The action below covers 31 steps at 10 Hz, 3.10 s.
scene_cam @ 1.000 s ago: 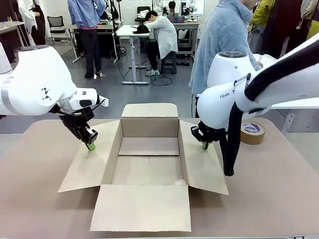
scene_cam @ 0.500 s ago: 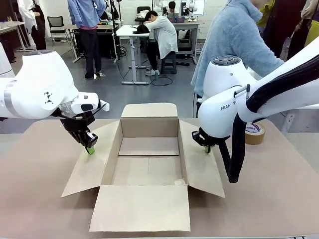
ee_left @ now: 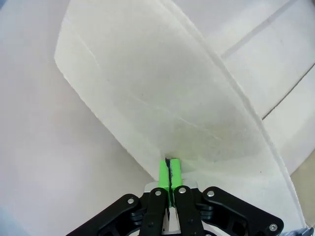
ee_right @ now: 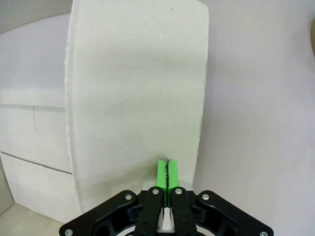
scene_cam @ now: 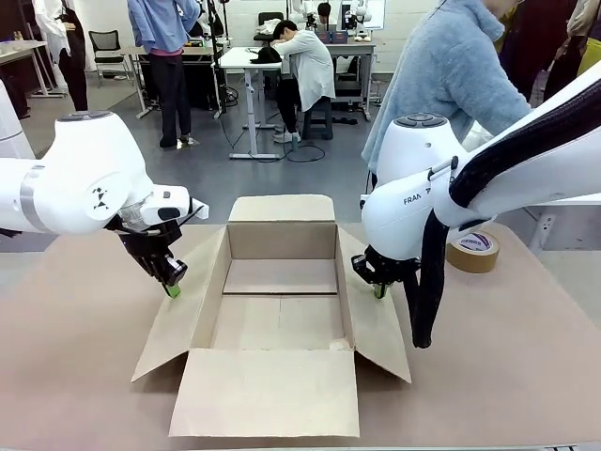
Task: Wrap the clocks to prevent damage.
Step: Open the side flaps of the Package Box, then once the human has placed the objects inside and stepped back, release both hands from the side flaps of the Package Box.
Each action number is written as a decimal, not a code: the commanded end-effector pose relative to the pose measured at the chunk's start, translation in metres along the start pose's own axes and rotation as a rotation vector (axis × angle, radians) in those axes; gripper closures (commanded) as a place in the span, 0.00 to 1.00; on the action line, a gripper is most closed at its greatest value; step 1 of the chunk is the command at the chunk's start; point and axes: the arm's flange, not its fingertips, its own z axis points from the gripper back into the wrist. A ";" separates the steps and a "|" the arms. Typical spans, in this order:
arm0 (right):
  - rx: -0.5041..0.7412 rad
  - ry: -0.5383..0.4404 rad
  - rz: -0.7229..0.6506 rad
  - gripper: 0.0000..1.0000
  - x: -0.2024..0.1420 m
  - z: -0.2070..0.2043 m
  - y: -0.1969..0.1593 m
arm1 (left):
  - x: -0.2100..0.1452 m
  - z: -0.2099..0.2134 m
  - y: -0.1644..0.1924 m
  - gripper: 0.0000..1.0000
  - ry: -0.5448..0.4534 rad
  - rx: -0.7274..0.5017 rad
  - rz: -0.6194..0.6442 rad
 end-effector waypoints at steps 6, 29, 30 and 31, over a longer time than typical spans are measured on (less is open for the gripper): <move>-0.026 -0.011 -0.033 0.99 0.000 -0.001 -0.002 | -0.003 -0.004 -0.001 1.00 0.024 -0.007 -0.002; -0.026 -0.011 -0.033 0.99 0.000 -0.001 -0.002 | -0.003 -0.004 -0.001 1.00 0.024 -0.007 -0.002; -0.026 -0.011 -0.033 0.99 0.000 -0.001 -0.002 | -0.003 -0.004 -0.001 1.00 0.024 -0.007 -0.002; -0.026 -0.011 -0.033 0.99 0.000 -0.001 -0.002 | -0.003 -0.004 -0.001 1.00 0.024 -0.007 -0.002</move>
